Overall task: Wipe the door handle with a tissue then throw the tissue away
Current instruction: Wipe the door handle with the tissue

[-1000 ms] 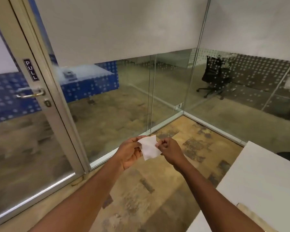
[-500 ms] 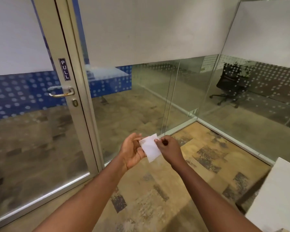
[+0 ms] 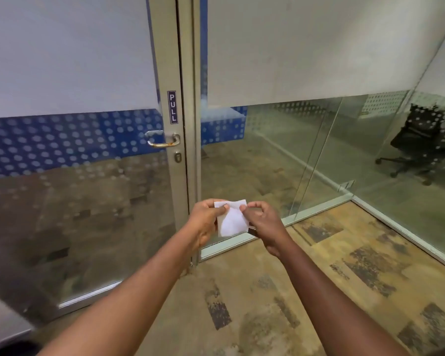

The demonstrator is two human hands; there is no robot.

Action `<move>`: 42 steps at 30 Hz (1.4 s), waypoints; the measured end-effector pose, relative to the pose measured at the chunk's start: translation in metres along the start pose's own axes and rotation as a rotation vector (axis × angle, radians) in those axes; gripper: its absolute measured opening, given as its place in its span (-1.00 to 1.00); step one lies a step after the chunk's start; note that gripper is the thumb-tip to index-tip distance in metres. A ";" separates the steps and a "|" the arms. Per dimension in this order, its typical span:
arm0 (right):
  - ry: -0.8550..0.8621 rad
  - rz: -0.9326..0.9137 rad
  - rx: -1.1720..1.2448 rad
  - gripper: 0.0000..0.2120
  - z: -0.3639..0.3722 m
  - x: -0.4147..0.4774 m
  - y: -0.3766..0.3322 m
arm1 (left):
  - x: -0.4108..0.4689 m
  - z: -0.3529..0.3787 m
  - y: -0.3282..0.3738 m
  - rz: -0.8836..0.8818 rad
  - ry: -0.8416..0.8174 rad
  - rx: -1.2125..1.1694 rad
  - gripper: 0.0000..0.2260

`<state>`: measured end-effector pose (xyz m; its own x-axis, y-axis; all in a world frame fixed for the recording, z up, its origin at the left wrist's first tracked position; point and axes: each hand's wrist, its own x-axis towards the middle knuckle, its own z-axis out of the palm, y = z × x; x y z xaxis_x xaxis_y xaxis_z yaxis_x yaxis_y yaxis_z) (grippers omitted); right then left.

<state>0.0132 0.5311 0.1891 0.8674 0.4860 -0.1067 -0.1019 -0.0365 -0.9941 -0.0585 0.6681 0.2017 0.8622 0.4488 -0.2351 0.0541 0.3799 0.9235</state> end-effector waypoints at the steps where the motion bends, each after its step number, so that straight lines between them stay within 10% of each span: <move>1: -0.057 -0.021 -0.028 -0.76 0.007 0.007 -0.002 | 0.005 -0.008 0.005 0.003 0.003 0.017 -0.92; 9: -0.129 -0.055 -0.072 -0.96 0.060 0.087 -0.004 | 0.055 -0.054 0.030 -0.019 0.070 0.132 -0.77; 33: -0.606 0.040 0.030 -0.71 0.161 0.343 -0.048 | 0.240 -0.152 0.141 0.111 0.289 0.026 -0.79; 42: -0.440 -0.189 -0.189 -0.85 0.201 0.361 -0.051 | 0.265 -0.186 0.156 0.297 0.346 0.541 -0.72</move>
<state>0.2336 0.8835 0.2047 0.5709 0.8193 0.0527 0.1624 -0.0498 -0.9855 0.0850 0.9968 0.2272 0.6748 0.7363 0.0507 0.1612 -0.2141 0.9634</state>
